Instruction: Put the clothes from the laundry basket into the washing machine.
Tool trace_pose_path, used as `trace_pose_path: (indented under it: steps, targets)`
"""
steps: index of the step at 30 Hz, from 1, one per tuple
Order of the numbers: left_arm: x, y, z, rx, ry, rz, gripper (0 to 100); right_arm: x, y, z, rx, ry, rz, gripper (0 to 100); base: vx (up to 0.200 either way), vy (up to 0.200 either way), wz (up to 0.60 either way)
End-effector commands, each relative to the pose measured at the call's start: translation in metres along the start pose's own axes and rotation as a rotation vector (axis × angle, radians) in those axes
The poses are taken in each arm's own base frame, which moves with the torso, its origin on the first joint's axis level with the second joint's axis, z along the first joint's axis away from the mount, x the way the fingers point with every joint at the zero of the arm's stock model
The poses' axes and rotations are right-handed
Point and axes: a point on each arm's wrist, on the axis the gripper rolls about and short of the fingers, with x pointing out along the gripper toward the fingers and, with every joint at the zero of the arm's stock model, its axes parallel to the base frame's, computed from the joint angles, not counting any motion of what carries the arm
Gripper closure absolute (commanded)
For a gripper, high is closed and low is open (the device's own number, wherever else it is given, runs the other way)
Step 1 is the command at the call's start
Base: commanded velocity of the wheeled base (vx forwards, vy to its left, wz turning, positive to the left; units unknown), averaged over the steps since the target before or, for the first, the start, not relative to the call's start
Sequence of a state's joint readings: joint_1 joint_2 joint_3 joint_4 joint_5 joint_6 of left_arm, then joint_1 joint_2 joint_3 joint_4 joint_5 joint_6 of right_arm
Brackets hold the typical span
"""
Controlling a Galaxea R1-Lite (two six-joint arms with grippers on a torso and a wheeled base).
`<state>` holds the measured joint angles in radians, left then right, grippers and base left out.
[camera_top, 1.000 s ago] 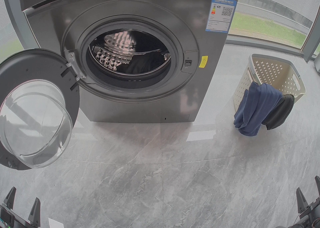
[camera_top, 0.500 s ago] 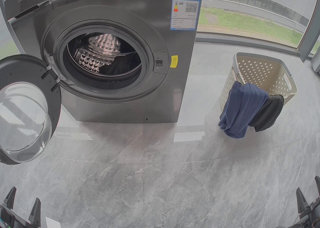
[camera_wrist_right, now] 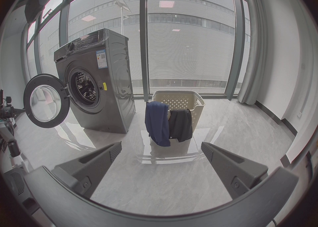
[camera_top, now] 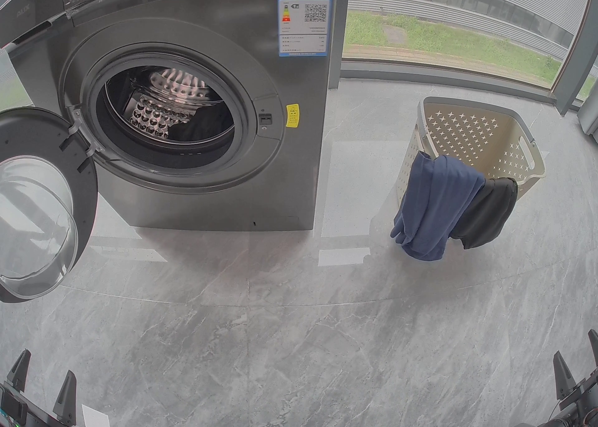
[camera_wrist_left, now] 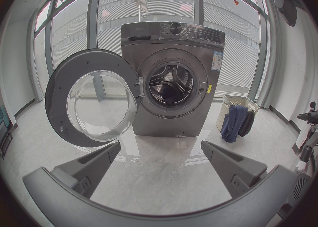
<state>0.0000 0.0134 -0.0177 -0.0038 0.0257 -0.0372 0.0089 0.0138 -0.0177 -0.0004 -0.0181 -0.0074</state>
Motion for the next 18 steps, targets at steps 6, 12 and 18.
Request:
trace_pose_path:
  steps: [6,12,18]
  targets:
    - [0.0006,0.0002,-0.0047,-0.004,0.01,0.001,0,0.0002,0.0,-0.0048,0.0,0.004,0.0,0,0.0,-0.2,0.0]
    - [0.0007,0.0002,-0.0051,-0.002,0.011,0.001,0,0.0002,0.0,-0.0048,0.0,0.004,0.0,0,0.0,-0.1,0.0]
    - [0.0006,0.0002,-0.0047,0.004,0.01,0.001,0,0.0002,0.0,-0.0048,0.0,0.004,0.0,0,0.0,0.0,0.0]
